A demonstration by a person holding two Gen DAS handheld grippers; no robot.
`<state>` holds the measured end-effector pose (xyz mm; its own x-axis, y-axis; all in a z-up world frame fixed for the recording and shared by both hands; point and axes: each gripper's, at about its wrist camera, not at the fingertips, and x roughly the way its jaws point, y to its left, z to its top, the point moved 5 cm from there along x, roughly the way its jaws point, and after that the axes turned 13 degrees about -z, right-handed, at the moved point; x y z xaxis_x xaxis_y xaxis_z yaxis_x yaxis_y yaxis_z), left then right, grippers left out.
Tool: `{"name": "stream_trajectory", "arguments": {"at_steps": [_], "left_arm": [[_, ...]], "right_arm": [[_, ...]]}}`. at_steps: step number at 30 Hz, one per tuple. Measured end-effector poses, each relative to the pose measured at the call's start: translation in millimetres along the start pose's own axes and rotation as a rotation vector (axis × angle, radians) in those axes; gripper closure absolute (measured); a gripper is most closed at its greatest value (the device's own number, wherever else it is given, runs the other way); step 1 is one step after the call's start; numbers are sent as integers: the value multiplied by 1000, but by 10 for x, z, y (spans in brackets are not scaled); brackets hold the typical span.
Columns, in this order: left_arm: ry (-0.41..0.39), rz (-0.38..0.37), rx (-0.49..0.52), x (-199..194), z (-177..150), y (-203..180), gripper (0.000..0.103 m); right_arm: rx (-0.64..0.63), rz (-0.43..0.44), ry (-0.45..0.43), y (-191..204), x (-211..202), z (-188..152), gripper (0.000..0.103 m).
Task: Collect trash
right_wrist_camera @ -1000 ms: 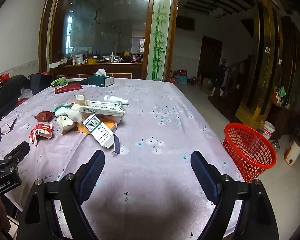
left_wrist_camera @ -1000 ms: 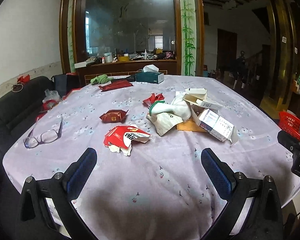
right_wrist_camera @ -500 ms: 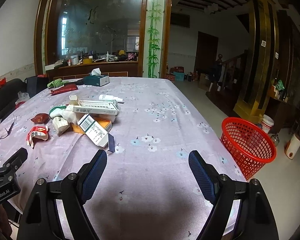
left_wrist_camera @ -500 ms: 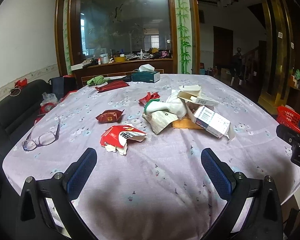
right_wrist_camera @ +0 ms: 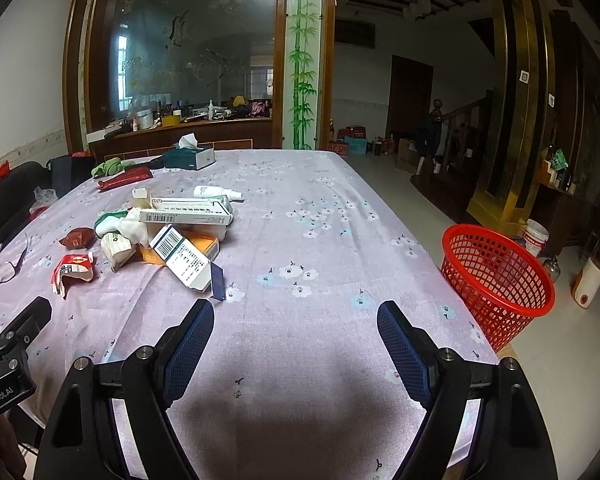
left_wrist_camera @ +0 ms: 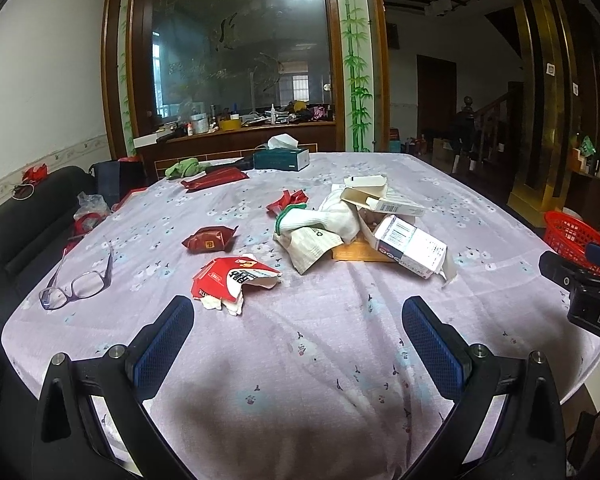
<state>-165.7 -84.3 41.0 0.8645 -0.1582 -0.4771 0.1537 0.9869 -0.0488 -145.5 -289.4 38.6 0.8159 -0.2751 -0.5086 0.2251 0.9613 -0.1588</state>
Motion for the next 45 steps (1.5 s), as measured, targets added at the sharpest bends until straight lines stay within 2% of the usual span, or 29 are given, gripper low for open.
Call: {"name": "stream_trajectory", "arguments": {"at_steps": [13, 29, 32, 34, 37, 39, 41, 45], "left_arm": [[-45, -13, 8, -69, 36, -40, 0], [-8, -16, -14, 28, 25, 76, 0], [3, -28, -21, 50, 38, 139, 0], [22, -33, -39, 80, 64, 250, 0], [50, -40, -79, 111, 107, 457, 9], [88, -40, -123, 165, 116, 632, 9], [125, -68, -184, 231, 114, 817, 14], [178, -100, -259, 376, 115, 1075, 22]], "right_arm": [[4, -5, -24, -4, -46, 12, 16], [-27, 24, -1, 111, 10, 8, 16], [-57, 72, 17, 205, 46, 36, 16], [-95, 139, 51, 309, 90, 58, 17], [-177, 223, 79, 506, 144, 125, 20], [-196, 288, 110, 608, 186, 167, 22], [-209, 372, 155, 723, 250, 227, 26], [-257, 416, 167, 908, 343, 306, 30]]}}
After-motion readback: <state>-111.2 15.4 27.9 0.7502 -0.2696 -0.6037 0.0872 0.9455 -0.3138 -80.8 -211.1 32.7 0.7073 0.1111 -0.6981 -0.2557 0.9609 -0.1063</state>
